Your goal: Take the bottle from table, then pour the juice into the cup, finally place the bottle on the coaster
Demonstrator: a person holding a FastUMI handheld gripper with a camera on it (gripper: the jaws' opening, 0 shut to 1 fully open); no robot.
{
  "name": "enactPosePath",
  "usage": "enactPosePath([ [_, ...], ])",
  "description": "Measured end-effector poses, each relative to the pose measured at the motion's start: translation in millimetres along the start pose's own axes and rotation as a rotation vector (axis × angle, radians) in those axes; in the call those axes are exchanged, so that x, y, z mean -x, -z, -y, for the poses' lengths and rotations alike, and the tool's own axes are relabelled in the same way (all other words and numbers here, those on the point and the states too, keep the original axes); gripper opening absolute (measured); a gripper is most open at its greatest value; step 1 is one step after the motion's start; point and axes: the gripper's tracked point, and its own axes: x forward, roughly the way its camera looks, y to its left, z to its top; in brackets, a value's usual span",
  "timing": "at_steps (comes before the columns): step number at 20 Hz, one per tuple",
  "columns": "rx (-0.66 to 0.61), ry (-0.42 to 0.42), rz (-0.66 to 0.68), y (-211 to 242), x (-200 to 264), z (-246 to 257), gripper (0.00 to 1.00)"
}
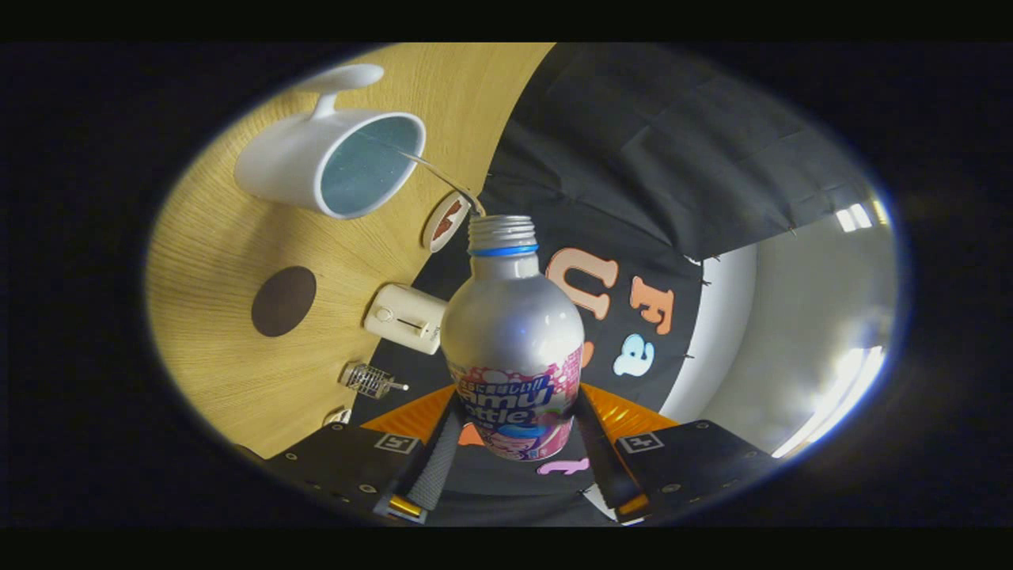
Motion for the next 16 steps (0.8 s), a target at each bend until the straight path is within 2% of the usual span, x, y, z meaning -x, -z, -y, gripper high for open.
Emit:
enactPosePath([
  [10, 0.043, -0.009, 0.028, -18, -4, -10, 0.76],
  [16, 0.009, -0.052, 0.034, -23, -5, -32, 0.76],
])
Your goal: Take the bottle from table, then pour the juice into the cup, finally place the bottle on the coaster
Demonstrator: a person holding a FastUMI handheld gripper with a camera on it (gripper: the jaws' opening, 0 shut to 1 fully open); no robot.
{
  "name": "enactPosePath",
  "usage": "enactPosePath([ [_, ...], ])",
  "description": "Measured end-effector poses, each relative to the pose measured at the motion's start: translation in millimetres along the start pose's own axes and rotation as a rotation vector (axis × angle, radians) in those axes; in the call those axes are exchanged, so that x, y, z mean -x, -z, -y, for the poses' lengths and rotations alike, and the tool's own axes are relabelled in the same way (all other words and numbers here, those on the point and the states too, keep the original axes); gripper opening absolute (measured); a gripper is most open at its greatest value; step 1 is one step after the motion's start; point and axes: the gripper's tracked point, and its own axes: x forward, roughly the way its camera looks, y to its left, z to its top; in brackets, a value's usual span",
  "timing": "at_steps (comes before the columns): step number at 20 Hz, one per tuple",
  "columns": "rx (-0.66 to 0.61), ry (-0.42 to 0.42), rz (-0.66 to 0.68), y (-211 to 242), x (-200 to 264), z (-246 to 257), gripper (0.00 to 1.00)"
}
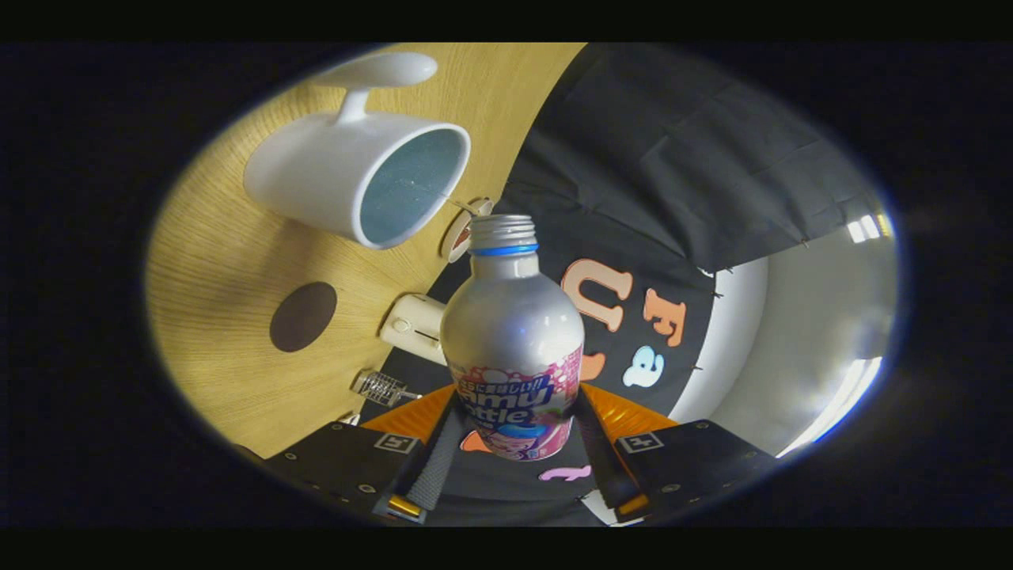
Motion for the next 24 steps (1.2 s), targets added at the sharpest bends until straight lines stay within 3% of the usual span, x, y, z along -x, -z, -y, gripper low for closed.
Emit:
enactPosePath([
  [3, -0.084, -0.037, 0.001, -5, 3, -11, 0.76],
  [7, -0.323, -0.110, -0.017, -6, 3, -22, 0.76],
  [19, -1.228, -0.228, -0.125, 15, -18, -25, 0.77],
  [24, -1.536, -0.294, -0.146, 18, -23, -41, 0.77],
])
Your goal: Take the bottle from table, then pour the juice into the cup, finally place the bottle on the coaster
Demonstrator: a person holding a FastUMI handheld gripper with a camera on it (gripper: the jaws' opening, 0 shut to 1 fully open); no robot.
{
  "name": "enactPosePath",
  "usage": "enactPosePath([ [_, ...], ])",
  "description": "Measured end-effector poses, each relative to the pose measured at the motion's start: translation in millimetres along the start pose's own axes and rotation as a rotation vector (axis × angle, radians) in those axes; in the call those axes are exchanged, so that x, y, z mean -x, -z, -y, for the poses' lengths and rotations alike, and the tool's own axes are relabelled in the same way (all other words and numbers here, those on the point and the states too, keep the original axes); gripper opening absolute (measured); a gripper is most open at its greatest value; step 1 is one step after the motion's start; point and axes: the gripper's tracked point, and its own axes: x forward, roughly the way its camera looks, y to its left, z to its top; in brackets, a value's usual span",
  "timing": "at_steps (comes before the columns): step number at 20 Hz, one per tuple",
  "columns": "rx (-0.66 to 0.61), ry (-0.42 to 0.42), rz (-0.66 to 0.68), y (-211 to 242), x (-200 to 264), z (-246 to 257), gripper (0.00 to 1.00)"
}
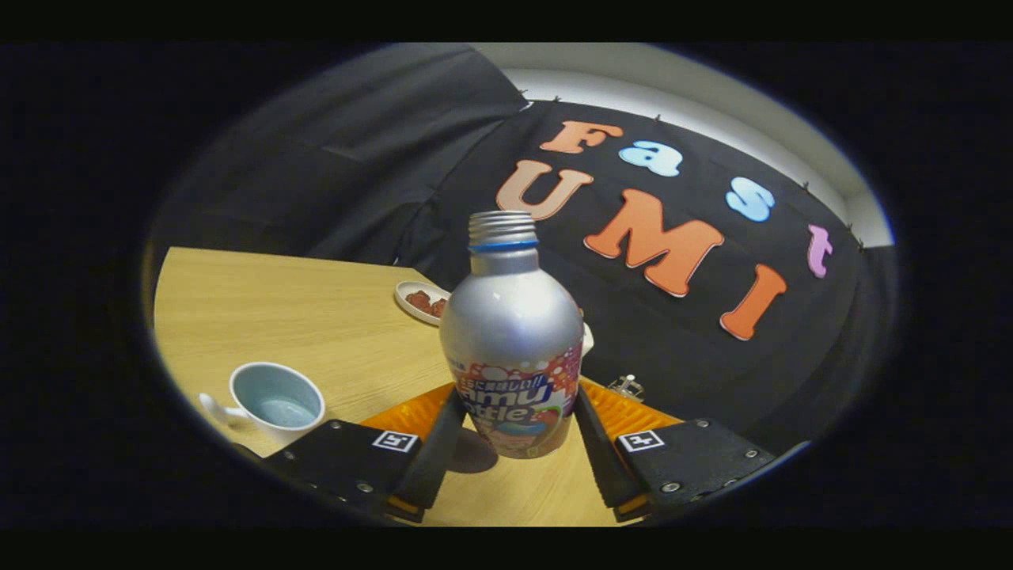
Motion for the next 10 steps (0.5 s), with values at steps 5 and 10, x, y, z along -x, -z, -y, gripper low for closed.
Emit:
enactPosePath([
  [5, -0.226, -0.057, -0.049, 23, -6, -3, 0.77],
  [10, -0.371, -0.095, -0.075, 41, -18, -10, 0.77],
])
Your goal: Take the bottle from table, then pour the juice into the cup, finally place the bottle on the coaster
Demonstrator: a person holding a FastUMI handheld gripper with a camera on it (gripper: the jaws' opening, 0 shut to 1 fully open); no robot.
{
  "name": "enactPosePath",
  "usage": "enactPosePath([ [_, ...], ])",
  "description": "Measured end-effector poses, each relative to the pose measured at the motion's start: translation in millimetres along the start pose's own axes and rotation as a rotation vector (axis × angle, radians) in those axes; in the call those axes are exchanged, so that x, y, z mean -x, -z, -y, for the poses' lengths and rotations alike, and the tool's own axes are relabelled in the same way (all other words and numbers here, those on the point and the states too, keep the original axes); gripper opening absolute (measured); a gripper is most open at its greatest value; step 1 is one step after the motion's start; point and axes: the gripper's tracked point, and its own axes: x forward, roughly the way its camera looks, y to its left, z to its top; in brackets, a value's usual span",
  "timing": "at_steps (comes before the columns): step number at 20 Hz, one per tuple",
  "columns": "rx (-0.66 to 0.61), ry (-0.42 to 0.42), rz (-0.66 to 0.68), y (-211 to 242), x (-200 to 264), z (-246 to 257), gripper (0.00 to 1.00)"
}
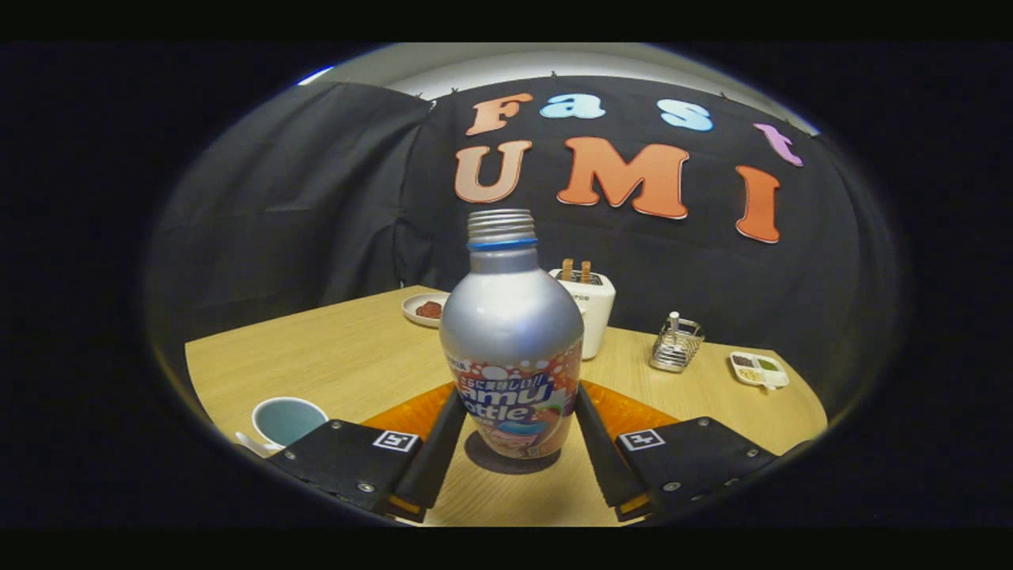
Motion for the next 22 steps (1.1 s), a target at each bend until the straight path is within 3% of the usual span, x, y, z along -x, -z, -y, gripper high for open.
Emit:
enactPosePath([
  [22, -0.150, -0.028, -0.058, 55, -28, 0, 0.77],
])
